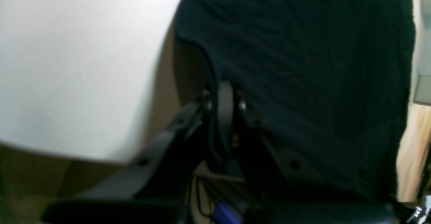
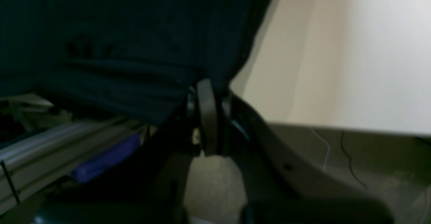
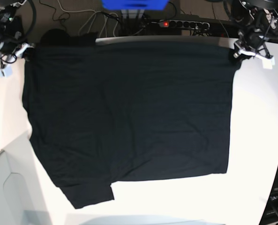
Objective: Fold the T-shirt properly
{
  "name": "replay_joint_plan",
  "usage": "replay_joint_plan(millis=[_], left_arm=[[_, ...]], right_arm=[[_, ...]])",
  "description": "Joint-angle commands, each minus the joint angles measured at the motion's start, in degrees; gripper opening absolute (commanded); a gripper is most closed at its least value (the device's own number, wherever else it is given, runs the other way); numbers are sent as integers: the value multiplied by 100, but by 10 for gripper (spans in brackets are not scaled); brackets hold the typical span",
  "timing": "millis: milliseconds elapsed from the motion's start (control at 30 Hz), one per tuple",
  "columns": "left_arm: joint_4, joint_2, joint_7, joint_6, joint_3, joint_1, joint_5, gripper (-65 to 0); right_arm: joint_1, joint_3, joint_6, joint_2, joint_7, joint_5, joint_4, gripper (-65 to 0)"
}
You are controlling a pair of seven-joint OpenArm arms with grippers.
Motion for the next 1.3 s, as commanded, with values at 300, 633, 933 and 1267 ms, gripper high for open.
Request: replay_joint_plan(millis=[300,633,933,1267], left_arm=[[99,-62,-65,-19,-42,85,-85,-650],[72,219,-74,-801,-235,340,-24,-650],[90,280,-39,-827,-358,349,-59,-650],[37,289,-48,-775,46,-47,-24,-650]], right_arm=[[-171,41,41,12,38,87,116,-650],[-478,85,41,30,38,105,116,-650],[-469,138,41,21,38,105,661,-650],[260,68,41,-181,38,69,1197,-650]])
